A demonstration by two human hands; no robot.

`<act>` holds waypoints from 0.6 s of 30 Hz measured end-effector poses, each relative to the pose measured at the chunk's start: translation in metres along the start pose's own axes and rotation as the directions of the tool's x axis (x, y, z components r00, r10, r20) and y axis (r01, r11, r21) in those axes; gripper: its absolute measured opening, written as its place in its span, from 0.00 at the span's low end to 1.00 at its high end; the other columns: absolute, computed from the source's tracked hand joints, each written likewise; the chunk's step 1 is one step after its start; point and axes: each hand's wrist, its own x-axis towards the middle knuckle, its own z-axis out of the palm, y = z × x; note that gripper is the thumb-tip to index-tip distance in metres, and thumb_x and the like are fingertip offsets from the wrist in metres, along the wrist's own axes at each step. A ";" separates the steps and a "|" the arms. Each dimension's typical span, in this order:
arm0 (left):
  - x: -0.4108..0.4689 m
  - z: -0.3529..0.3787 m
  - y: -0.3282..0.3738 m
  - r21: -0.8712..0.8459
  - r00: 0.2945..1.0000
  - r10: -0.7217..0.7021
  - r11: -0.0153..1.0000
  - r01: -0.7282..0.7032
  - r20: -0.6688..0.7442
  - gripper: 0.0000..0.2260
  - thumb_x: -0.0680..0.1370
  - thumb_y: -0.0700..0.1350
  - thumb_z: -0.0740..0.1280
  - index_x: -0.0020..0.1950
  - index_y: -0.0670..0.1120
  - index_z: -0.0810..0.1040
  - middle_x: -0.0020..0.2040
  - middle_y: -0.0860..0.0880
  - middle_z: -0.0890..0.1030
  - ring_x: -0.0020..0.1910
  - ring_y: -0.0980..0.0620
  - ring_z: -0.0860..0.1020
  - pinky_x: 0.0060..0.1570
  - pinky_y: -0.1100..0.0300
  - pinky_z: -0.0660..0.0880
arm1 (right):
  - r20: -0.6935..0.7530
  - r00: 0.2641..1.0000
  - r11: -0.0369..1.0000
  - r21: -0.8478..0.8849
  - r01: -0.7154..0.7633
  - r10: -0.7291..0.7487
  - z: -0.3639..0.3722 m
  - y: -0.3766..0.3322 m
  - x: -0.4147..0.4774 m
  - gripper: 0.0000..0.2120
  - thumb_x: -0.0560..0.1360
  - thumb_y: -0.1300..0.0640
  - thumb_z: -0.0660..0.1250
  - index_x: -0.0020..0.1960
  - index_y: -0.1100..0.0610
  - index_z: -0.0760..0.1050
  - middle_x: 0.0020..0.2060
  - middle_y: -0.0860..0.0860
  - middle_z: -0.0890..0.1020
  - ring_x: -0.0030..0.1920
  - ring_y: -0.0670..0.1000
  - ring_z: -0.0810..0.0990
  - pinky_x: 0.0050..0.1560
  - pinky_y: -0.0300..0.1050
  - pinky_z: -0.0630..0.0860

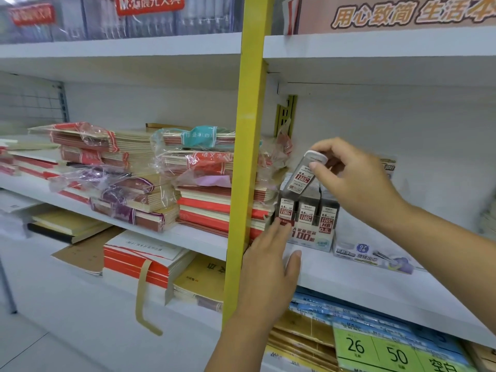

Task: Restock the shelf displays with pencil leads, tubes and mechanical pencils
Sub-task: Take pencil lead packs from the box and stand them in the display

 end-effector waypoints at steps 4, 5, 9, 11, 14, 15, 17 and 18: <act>0.001 0.005 -0.004 0.063 0.998 0.000 0.998 -0.004 0.060 0.26 0.83 0.58 0.57 0.80 0.58 0.55 0.81 0.59 0.51 0.79 0.58 0.51 0.76 0.59 0.49 | 0.120 0.990 0.976 -0.195 0.092 -0.070 0.012 0.002 0.008 0.08 0.77 0.54 0.66 0.56 0.48 0.75 0.43 0.44 0.80 0.43 0.46 0.78 0.45 0.46 0.76; 0.001 0.006 -0.005 0.072 0.998 -0.002 0.997 -0.003 0.069 0.26 0.83 0.58 0.57 0.80 0.58 0.55 0.81 0.59 0.50 0.79 0.58 0.50 0.76 0.58 0.49 | 0.142 0.988 0.973 -0.211 0.092 -0.063 0.015 0.002 0.009 0.10 0.77 0.54 0.66 0.58 0.49 0.74 0.46 0.47 0.81 0.46 0.48 0.79 0.47 0.48 0.76; 0.002 0.008 -0.009 0.104 0.997 -0.004 0.995 -0.004 0.076 0.27 0.83 0.59 0.56 0.81 0.58 0.54 0.82 0.58 0.51 0.80 0.58 0.50 0.76 0.56 0.49 | 0.144 0.990 0.983 -0.185 0.021 0.006 0.024 0.010 0.014 0.11 0.77 0.52 0.67 0.58 0.49 0.71 0.52 0.47 0.80 0.52 0.49 0.78 0.49 0.44 0.73; 0.001 0.009 -0.010 0.104 0.997 -0.003 0.995 -0.005 0.078 0.27 0.83 0.59 0.56 0.81 0.58 0.54 0.82 0.58 0.52 0.80 0.58 0.50 0.76 0.56 0.50 | 0.136 0.990 0.986 -0.168 -0.006 0.029 0.026 0.016 0.015 0.10 0.76 0.52 0.68 0.56 0.49 0.73 0.48 0.45 0.76 0.51 0.47 0.75 0.48 0.43 0.70; 0.001 0.011 -0.012 0.109 0.997 0.009 0.994 -0.017 0.074 0.27 0.83 0.60 0.55 0.81 0.58 0.54 0.81 0.58 0.52 0.79 0.59 0.50 0.76 0.56 0.50 | 0.112 0.993 0.985 -0.172 -0.006 0.026 0.030 0.023 0.013 0.09 0.74 0.52 0.70 0.54 0.49 0.75 0.42 0.36 0.70 0.51 0.45 0.70 0.49 0.41 0.66; 0.001 0.011 -0.012 0.115 0.997 0.015 0.993 -0.023 0.074 0.27 0.83 0.60 0.55 0.80 0.58 0.53 0.81 0.58 0.52 0.79 0.59 0.50 0.76 0.56 0.50 | 0.108 0.994 0.984 -0.181 -0.002 0.022 0.032 0.025 0.013 0.10 0.74 0.51 0.70 0.54 0.50 0.76 0.42 0.35 0.70 0.53 0.45 0.70 0.50 0.41 0.65; 0.001 0.012 -0.013 0.124 0.997 0.023 0.992 -0.033 0.076 0.26 0.83 0.60 0.54 0.80 0.58 0.53 0.82 0.58 0.52 0.79 0.60 0.49 0.75 0.56 0.50 | 0.110 0.993 0.981 -0.193 -0.008 0.030 0.036 0.028 0.012 0.10 0.74 0.51 0.71 0.54 0.50 0.77 0.45 0.40 0.74 0.55 0.46 0.69 0.51 0.41 0.63; 0.001 0.012 -0.013 0.125 0.997 0.025 0.992 -0.034 0.075 0.26 0.83 0.60 0.54 0.80 0.58 0.53 0.81 0.58 0.53 0.79 0.60 0.49 0.75 0.56 0.50 | 0.119 0.992 0.981 -0.194 -0.017 0.041 0.037 0.029 0.012 0.10 0.73 0.51 0.71 0.54 0.50 0.77 0.47 0.43 0.76 0.56 0.48 0.68 0.52 0.41 0.63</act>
